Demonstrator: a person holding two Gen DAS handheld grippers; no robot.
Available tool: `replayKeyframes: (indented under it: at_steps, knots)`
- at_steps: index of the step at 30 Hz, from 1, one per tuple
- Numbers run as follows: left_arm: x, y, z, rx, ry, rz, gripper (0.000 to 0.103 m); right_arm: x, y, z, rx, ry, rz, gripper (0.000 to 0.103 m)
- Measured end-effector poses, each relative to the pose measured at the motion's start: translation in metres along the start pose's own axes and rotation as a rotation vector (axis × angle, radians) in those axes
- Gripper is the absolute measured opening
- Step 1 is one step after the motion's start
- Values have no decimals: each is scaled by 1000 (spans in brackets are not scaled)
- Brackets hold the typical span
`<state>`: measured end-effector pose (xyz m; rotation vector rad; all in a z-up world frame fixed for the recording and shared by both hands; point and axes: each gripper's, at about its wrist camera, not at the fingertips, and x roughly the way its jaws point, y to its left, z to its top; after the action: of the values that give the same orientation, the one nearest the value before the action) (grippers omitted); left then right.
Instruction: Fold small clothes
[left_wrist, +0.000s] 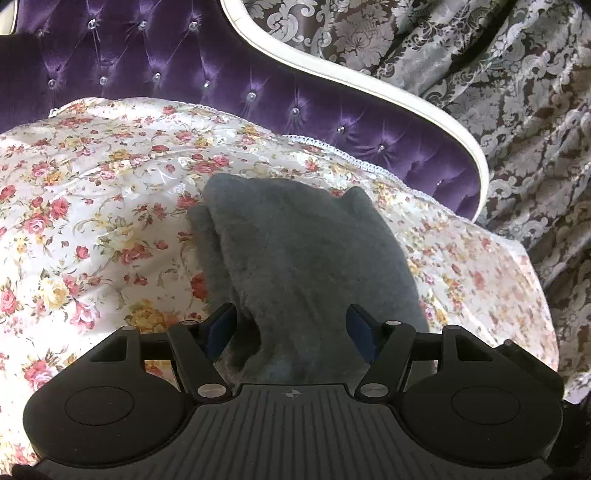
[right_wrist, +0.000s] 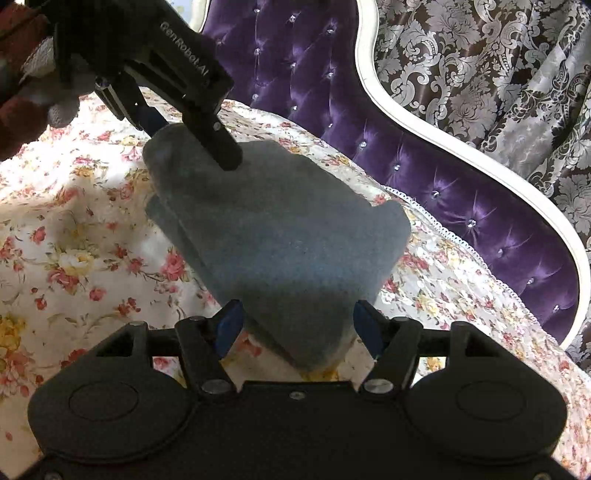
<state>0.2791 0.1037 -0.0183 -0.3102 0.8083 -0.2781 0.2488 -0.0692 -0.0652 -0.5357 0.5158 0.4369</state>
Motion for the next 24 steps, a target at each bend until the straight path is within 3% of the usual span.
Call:
replayKeyframes:
  at_steps: [3,4,7,12,15,18,20,24]
  knots:
    - [1,0,-1,5,1,7,64,1,-16,-5,59,19,-83,52]
    - [2,1,-2,5,7,11,64,2,-26,-8,113,35,-91,52]
    - [11,9,-10,4,40,43,64,3,-55,-24,288,84,-59,52]
    - [21,23,-23,57,110,119,64,-8,-75,-43,437,115,62,57]
    - [8,23,-19,74,65,147,64,-21,-93,-42,541,53,123,59]
    - [-7,3,-7,156,-49,187,64,-27,-110,-32,614,-33,163,60]
    - [-9,-9,2,197,-107,179,64,-21,-113,-20,625,-71,185,60]
    - [6,-27,19,210,-146,147,64,9,-116,6,583,-139,212,58]
